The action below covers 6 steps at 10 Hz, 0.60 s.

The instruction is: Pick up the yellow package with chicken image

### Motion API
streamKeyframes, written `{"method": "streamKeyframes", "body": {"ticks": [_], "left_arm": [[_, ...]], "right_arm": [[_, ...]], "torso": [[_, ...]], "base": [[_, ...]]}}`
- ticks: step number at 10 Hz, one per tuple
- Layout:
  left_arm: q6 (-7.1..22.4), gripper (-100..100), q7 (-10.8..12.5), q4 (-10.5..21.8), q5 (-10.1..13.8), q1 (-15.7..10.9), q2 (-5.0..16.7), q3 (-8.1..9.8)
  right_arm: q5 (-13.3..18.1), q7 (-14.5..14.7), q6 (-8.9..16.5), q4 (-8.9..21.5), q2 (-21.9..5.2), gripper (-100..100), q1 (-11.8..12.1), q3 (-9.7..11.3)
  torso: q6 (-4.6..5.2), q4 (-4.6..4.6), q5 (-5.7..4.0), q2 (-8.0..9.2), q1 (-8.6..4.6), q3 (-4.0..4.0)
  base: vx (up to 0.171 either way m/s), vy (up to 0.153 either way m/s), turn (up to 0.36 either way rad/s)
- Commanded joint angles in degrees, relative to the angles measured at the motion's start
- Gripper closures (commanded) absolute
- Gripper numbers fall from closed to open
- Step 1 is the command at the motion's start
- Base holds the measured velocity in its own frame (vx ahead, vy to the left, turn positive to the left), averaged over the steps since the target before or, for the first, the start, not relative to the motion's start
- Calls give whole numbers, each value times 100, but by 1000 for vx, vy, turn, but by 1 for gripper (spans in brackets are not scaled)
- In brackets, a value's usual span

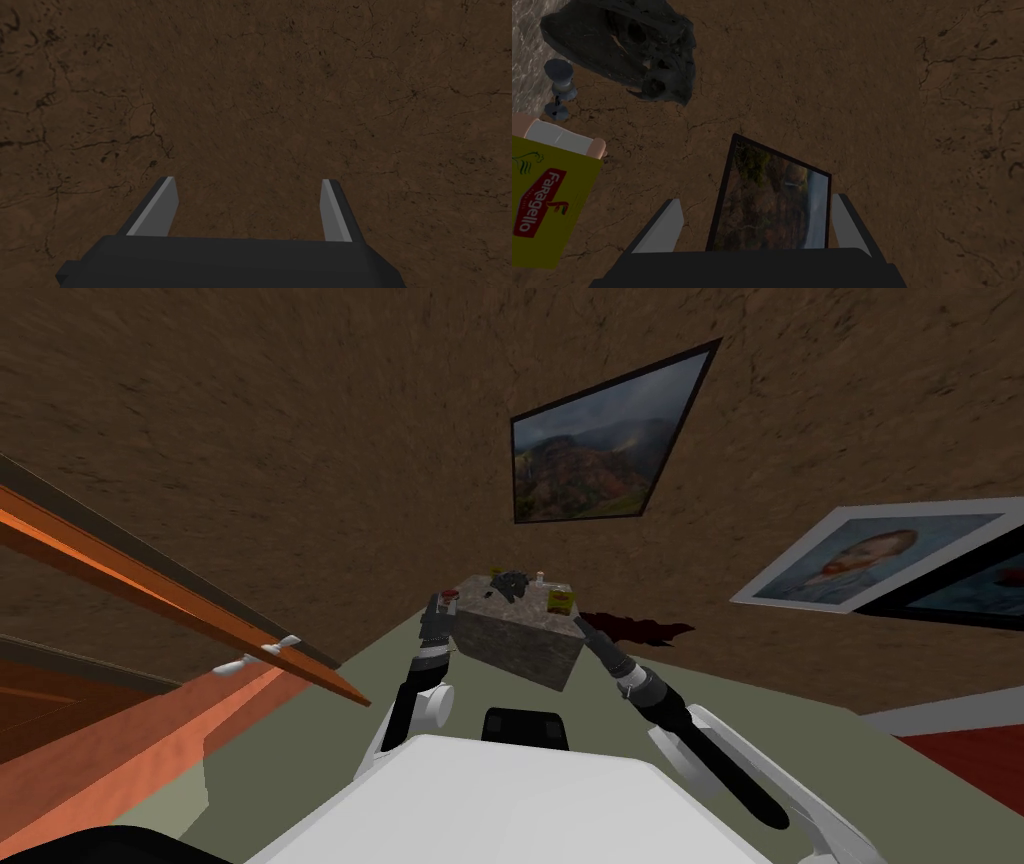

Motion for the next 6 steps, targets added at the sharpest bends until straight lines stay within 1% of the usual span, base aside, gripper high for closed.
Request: {"method": "streamKeyframes", "body": {"ticks": [1,2,3,4,5,6], "left_arm": [[0,0,0,0,0,0,0,0],[0,0,0,0,0,0,0,0],[0,0,0,0,0,-1,0,-1],[0,0,0,0,0,0,0,0],[0,0,0,0,0,-1,0,0],[0,0,0,0,0,0,0,0]], "right_arm": [[33,14,-47,39,-183,-100,31,18],[172,-28,-83,162,-410,-100,46,41],[172,-28,-83,162,-576,-100,46,41],[311,-69,-122,290,-756,-100,65,62],[311,-69,-122,290,-945,-100,65,62],[311,-69,-122,290,-1025,-100,65,62]], "torso": [[0,0,0,0,0,0],[1,0,1,-1,6,-1],[-4,-1,1,-2,5,-2],[0,0,1,-2,3,-1],[-2,0,0,-1,1,-1],[0,0,0,-2,0,-1]], "base": [[-8,-8,-22],[-11,-11,154],[-12,-19,84],[-14,-24,146],[-10,-25,76],[-5,-11,-14]]}}
